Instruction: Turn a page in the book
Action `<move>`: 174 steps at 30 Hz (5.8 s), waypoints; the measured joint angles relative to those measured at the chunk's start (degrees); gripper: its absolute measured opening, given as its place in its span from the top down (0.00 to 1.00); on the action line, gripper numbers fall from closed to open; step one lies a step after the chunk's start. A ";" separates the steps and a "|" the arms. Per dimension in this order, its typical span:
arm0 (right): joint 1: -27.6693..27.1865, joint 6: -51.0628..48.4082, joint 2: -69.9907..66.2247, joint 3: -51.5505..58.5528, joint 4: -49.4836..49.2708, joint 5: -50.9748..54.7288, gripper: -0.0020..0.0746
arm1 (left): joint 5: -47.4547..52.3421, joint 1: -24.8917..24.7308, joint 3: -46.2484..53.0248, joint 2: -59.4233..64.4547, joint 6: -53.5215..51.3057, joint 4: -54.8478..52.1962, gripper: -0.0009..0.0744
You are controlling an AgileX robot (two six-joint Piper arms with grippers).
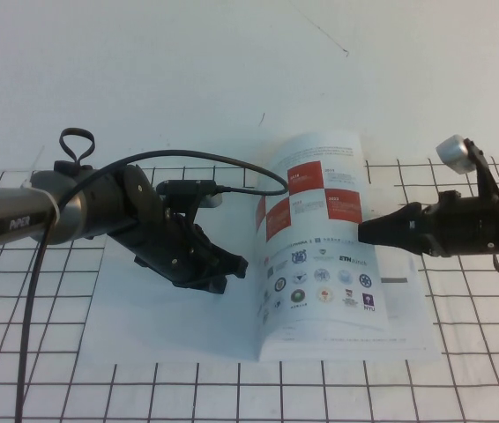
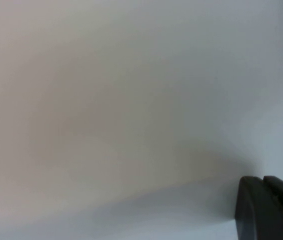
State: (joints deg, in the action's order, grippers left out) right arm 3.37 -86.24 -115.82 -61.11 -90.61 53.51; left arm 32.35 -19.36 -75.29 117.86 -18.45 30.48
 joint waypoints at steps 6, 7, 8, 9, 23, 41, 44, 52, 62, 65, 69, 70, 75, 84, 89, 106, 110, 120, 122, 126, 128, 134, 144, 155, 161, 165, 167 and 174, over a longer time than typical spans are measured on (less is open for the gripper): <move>0.00 -3.63 0.00 0.00 -3.09 8.37 0.48 | 0.00 0.00 0.00 0.00 0.00 0.00 0.99; 0.00 -4.32 0.00 0.00 -4.05 9.87 0.48 | 0.00 0.00 0.00 0.00 0.00 0.00 0.99; 0.00 -4.84 0.00 0.00 -4.76 10.71 0.48 | 0.00 0.00 0.00 0.00 0.00 0.00 0.99; 0.00 -5.42 0.00 -0.09 -5.53 11.43 0.48 | 0.00 0.00 0.00 0.00 0.00 0.00 0.99; 1.36 -6.83 0.00 -0.09 -6.62 12.16 0.48 | 0.00 0.00 0.00 0.00 0.00 0.22 0.99; 3.84 -5.32 0.00 -7.46 -5.67 12.91 0.48 | -1.61 -0.12 0.51 -9.52 0.00 -3.63 0.99; 3.84 -4.95 0.00 -7.46 -4.78 12.91 0.48 | -1.61 -0.12 0.63 -14.04 0.00 -4.50 0.99; 4.45 -4.28 0.00 -7.46 -4.28 12.91 0.48 | 0.46 -0.76 0.63 -26.25 -2.88 -1.19 0.99; 7.51 -4.28 0.00 -8.03 -4.16 12.91 0.48 | 9.30 -16.07 0.63 -31.31 -18.41 8.09 0.99; 7.51 -4.28 0.00 -8.03 -4.16 12.91 0.48 | 6.52 -23.98 0.63 -29.43 -14.24 -1.09 0.99; 7.51 -4.28 0.00 -8.03 -4.16 12.91 0.48 | 3.88 -29.50 0.63 -24.77 1.27 -21.10 0.99; 7.51 -4.28 0.00 -8.03 -4.16 12.91 0.48 | 3.26 -29.77 0.63 -23.66 4.77 -25.07 0.99; 7.51 -4.47 0.00 -8.03 -4.16 12.48 0.48 | 0.64 -28.54 0.97 -18.66 23.00 -45.04 0.99; 4.86 -7.35 0.00 -8.03 -4.06 10.10 0.48 | 2.17 -20.60 0.97 -15.77 34.86 -54.97 0.99; 1.16 -9.93 1.05 -8.03 -3.21 10.35 0.51 | 2.17 -15.72 0.97 -15.35 35.73 -55.20 0.99; -1.44 12.30 40.82 -8.03 39.67 -10.68 0.97 | -5.65 -8.65 6.67 -9.71 35.82 -48.53 0.99; -1.44 31.18 50.20 -8.03 61.55 -11.14 0.97 | -7.96 -8.34 8.48 -10.73 33.69 -44.57 0.99; -1.67 49.34 66.50 -4.58 79.73 -6.57 0.97 | -9.77 -8.25 9.33 -21.55 25.40 -35.27 0.99; -1.67 49.34 70.46 -0.55 79.11 -6.57 0.97 | -9.66 -8.25 9.75 -24.01 24.43 -33.71 0.99; -1.67 48.09 78.44 10.88 77.79 -6.57 0.97 | -8.90 -8.25 12.12 -31.42 20.83 -29.76 0.99; -1.67 46.74 82.04 17.03 75.46 -6.81 0.97 | -8.42 -8.25 14.15 -35.93 19.47 -27.97 0.99; -1.67 30.98 94.13 31.54 60.35 -8.27 0.97 | -5.89 -8.25 22.27 -54.77 18.03 -22.57 0.99; -1.67 22.57 99.35 37.73 43.12 -14.09 0.97 | -2.11 -8.12 37.19 -94.08 17.91 -18.91 0.99; -1.67 12.80 99.44 38.70 44.38 -19.40 0.97 | 0.38 -8.12 48.83 -106.78 17.91 -22.78 0.99; -1.67 11.58 98.64 47.61 40.98 -28.96 0.97 | -13.10 -8.12 61.37 -106.78 17.91 -29.54 0.99; -1.67 5.54 98.45 50.25 23.19 -40.22 0.97 | -19.36 -8.12 66.95 -106.78 19.51 -30.05 0.99; -1.67 4.35 98.45 50.25 14.38 -46.98 0.98 | -20.21 -8.12 67.93 -106.78 21.50 -30.05 0.99; -1.71 -12.39 98.37 52.55 5.56 -47.22 0.98 | -19.59 -8.12 68.37 -106.78 31.04 -29.54 0.99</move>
State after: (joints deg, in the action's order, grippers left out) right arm 1.66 -98.63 -17.45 -8.56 -85.05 6.29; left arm 12.76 -27.49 -6.92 11.08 12.59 0.94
